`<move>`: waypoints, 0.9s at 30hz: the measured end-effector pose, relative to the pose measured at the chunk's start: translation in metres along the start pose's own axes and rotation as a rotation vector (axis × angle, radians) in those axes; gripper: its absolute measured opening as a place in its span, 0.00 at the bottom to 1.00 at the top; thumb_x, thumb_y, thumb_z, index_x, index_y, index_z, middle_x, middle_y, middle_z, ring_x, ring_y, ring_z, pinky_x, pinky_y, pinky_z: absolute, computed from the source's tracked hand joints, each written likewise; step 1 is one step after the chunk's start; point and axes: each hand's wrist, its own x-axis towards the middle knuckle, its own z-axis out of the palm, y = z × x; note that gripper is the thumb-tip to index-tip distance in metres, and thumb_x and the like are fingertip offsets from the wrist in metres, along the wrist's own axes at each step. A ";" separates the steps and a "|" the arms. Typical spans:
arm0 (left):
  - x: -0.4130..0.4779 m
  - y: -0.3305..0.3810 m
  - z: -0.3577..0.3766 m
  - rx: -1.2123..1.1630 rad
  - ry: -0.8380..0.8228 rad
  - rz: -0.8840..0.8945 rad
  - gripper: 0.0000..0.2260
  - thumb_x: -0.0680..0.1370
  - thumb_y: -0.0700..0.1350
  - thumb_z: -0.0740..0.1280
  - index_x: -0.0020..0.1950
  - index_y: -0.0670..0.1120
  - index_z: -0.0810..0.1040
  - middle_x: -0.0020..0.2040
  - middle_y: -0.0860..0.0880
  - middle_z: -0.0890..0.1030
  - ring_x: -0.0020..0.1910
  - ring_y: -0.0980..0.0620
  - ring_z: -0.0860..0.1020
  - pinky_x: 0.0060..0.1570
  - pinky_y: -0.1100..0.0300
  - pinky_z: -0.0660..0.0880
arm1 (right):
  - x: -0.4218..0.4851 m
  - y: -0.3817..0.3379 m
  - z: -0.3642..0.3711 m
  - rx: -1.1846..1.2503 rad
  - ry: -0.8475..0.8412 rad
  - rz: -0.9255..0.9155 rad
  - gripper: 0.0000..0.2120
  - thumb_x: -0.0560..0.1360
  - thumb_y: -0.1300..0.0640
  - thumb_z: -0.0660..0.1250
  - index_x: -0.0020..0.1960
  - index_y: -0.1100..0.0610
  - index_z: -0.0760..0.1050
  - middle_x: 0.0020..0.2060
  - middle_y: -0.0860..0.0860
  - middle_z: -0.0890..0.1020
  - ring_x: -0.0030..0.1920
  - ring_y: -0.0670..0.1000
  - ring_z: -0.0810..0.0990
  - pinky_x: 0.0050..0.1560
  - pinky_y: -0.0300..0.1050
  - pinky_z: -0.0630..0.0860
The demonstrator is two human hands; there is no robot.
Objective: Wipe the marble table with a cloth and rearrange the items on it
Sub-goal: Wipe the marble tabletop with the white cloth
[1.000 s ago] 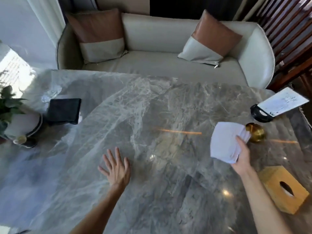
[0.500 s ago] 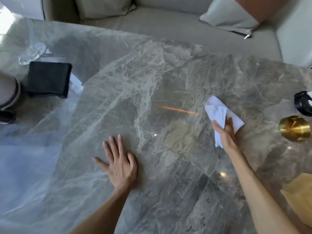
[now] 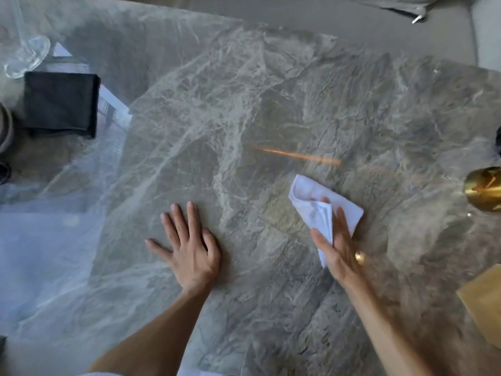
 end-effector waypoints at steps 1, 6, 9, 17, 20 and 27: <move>0.000 0.000 0.000 0.002 -0.002 -0.002 0.31 0.78 0.51 0.50 0.79 0.60 0.40 0.81 0.53 0.43 0.80 0.51 0.39 0.72 0.28 0.39 | -0.010 0.000 0.012 0.063 0.078 0.019 0.29 0.77 0.44 0.58 0.74 0.32 0.50 0.73 0.24 0.51 0.79 0.44 0.45 0.79 0.46 0.44; -0.001 0.001 -0.002 0.018 -0.019 -0.007 0.30 0.79 0.51 0.49 0.79 0.59 0.41 0.81 0.52 0.43 0.80 0.50 0.39 0.72 0.28 0.40 | -0.038 -0.026 0.077 0.439 0.529 0.441 0.43 0.72 0.35 0.61 0.80 0.53 0.52 0.79 0.50 0.58 0.79 0.50 0.58 0.78 0.56 0.56; -0.001 0.001 -0.002 0.025 -0.028 -0.007 0.30 0.79 0.52 0.48 0.79 0.58 0.40 0.81 0.52 0.42 0.80 0.50 0.38 0.72 0.28 0.40 | -0.013 -0.065 0.103 0.786 0.879 0.538 0.36 0.79 0.51 0.65 0.79 0.60 0.52 0.77 0.59 0.62 0.74 0.56 0.67 0.75 0.52 0.63; -0.001 0.001 -0.001 0.046 -0.034 -0.007 0.31 0.79 0.52 0.49 0.80 0.57 0.41 0.81 0.52 0.41 0.80 0.49 0.38 0.72 0.28 0.40 | 0.042 -0.079 0.122 0.383 0.854 0.704 0.34 0.81 0.44 0.60 0.80 0.52 0.49 0.80 0.49 0.49 0.80 0.56 0.45 0.77 0.46 0.38; 0.000 0.000 0.000 0.049 -0.030 -0.002 0.31 0.79 0.52 0.50 0.80 0.57 0.41 0.81 0.52 0.41 0.80 0.48 0.39 0.72 0.28 0.41 | 0.040 -0.068 0.119 0.430 0.808 0.648 0.39 0.76 0.41 0.62 0.80 0.54 0.50 0.80 0.47 0.51 0.80 0.56 0.46 0.79 0.50 0.42; 0.000 0.000 0.001 0.031 -0.016 0.003 0.30 0.79 0.53 0.49 0.80 0.56 0.42 0.81 0.52 0.42 0.80 0.48 0.40 0.72 0.28 0.41 | 0.072 -0.074 0.101 0.089 0.392 0.319 0.40 0.76 0.37 0.56 0.80 0.57 0.50 0.80 0.50 0.51 0.80 0.54 0.45 0.79 0.50 0.41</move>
